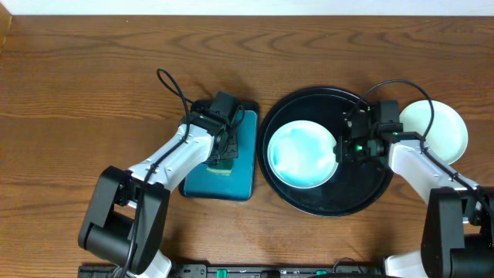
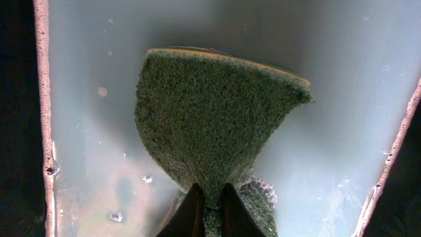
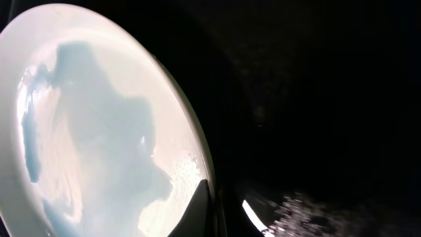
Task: Clean dirty plates on tray and stack at the side
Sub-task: 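Move the sponge back into the water tray with the left gripper, then lift the white plate's edge with the right gripper, tilting it up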
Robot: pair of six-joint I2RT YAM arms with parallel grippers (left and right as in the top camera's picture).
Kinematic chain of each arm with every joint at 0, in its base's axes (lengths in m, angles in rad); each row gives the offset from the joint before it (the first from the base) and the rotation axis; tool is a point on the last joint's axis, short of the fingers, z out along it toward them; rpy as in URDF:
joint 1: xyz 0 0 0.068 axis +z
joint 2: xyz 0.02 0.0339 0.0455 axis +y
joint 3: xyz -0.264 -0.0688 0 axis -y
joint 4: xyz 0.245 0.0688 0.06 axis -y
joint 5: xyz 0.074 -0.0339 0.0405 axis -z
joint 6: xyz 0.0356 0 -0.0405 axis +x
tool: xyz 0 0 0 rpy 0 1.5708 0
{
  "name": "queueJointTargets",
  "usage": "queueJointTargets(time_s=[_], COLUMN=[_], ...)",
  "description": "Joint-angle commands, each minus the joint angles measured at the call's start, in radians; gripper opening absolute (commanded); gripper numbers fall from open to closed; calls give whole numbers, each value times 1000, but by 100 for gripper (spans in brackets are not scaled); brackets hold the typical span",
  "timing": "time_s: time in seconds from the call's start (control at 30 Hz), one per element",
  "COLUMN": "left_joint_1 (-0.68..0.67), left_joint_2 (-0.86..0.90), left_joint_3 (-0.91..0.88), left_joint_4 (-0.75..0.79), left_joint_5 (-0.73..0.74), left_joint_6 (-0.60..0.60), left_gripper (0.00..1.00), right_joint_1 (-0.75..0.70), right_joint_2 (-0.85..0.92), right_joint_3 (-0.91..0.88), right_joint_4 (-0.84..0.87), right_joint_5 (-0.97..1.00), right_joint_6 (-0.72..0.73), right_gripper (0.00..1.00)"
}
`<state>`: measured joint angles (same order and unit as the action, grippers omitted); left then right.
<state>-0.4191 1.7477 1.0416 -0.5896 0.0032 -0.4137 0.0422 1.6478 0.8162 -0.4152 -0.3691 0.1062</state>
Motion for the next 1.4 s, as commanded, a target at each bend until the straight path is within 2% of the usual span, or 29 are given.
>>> queueJointTargets(time_s=[0.0, 0.27, 0.47, 0.57, 0.77, 0.8, 0.83, 0.87, 1.37], left_joint_1=[3, 3, 3, 3, 4, 4, 4, 4, 4], left_joint_2=[37, 48, 48, 48, 48, 48, 48, 48, 48], left_joint_3=[-6, -6, -7, -7, -7, -7, -7, -7, -7], left_joint_4=[4, 10, 19, 19, 19, 19, 21, 23, 23], left_joint_5=[9, 9, 8, 9, 8, -3, -23, -50, -52], left_joint_6=[14, 23, 99, 112, 249, 249, 248, 241, 210], left_gripper=[7, 8, 8, 7, 8, 7, 11, 21, 22], right_joint_1=[-30, -41, -41, -40, -20, -10, 2, 31, 323], right_joint_2=[-16, -90, -217, -295, -431, -447, -462, -486, -498], right_joint_3=[-7, -8, -8, -8, -8, -8, -8, -8, -8], right_joint_4=[-9, -54, -73, -79, -86, -88, -87, -86, -93], right_joint_5=[-58, -35, 14, 138, 349, 378, 404, 460, 955], right_joint_6=[2, -18, -6, 12, 20, 20, 20, 19, 19], right_gripper=[1, 1, 1, 1, 1, 1, 1, 1, 1])
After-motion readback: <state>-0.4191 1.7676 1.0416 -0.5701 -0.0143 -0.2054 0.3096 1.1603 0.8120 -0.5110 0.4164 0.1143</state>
